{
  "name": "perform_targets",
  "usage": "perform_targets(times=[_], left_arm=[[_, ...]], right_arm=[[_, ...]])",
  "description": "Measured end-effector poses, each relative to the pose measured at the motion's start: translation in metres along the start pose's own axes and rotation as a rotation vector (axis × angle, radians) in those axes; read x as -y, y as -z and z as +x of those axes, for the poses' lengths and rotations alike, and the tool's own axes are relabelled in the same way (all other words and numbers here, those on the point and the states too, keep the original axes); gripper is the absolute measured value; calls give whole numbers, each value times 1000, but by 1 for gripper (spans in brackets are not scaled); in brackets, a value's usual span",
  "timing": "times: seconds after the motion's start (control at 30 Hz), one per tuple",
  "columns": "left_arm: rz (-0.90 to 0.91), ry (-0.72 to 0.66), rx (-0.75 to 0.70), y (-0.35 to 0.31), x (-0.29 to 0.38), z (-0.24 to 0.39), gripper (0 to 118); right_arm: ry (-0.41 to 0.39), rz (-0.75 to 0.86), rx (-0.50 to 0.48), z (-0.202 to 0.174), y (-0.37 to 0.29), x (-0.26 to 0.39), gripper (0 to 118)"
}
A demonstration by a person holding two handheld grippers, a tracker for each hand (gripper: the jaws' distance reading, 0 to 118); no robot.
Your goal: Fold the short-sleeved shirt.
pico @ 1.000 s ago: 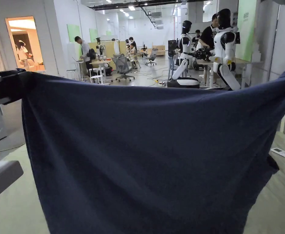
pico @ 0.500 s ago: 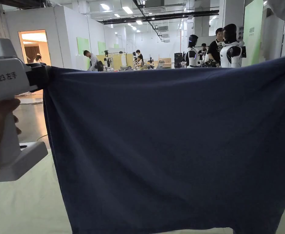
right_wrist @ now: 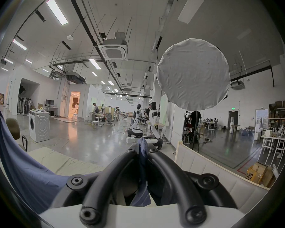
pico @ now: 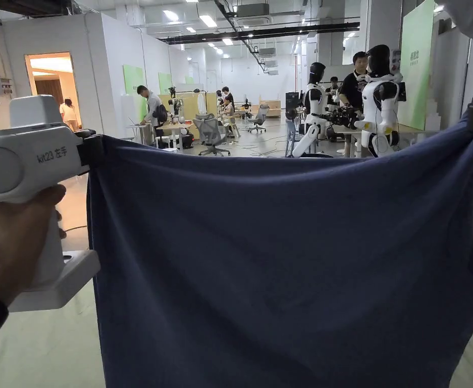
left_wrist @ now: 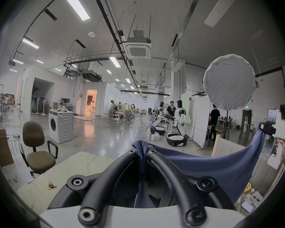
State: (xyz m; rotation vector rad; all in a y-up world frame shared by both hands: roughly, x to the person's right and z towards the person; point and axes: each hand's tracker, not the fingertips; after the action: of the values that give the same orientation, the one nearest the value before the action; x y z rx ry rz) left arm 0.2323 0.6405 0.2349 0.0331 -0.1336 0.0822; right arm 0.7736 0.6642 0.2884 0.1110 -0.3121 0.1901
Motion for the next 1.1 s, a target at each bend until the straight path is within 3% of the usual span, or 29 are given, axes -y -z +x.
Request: perform_targets(times=[0.33, 0.47, 0.57, 0.63, 0.67, 0.73, 0.8, 0.83, 0.9, 0.93, 0.97, 1.0, 1.03, 1.1], left_arm=[[-35, 14, -48, 105, 33, 7, 6], [-76, 118, -54, 139, 57, 21, 6], [-80, 78, -43, 159, 77, 27, 6], [-101, 106, -69, 176, 90, 33, 6], [-110, 105, -70, 185, 96, 36, 6], [-97, 29, -111, 185, 111, 36, 6], [-96, -73, -41, 179, 127, 30, 6], [-97, -39, -58, 173, 137, 28, 6], [-135, 20, -43, 150, 164, 28, 6], [-153, 41, -22, 139, 177, 26, 6], [-197, 51, -2, 124, 192, 24, 6], [-213, 19, 29, 108, 209, 20, 6], [-237, -9, 65, 95, 225, 16, 6], [-273, -46, 55, 57, 261, 12, 6]], right_arm=[[-2, -22, 64, -28, 82, 20, 7], [15, -59, 80, -36, 103, 44, 7], [-79, -78, 92, -45, 120, 59, 7], [-44, -82, 95, -46, 133, 64, 7], [12, -83, 113, -47, 137, 68, 7], [125, -76, 98, -46, 136, 79, 7], [86, -22, 96, -43, 124, 92, 7], [164, -85, 48, -40, 119, 107, 7], [65, -85, 53, -30, 108, 136, 7], [61, -119, 25, -26, 100, 150, 7], [105, -198, 22, -22, 88, 170, 7], [81, -177, 3, -20, 70, 181, 7], [127, -238, -14, -18, 55, 198, 7], [143, -283, -35, -14, 17, 233, 7]])
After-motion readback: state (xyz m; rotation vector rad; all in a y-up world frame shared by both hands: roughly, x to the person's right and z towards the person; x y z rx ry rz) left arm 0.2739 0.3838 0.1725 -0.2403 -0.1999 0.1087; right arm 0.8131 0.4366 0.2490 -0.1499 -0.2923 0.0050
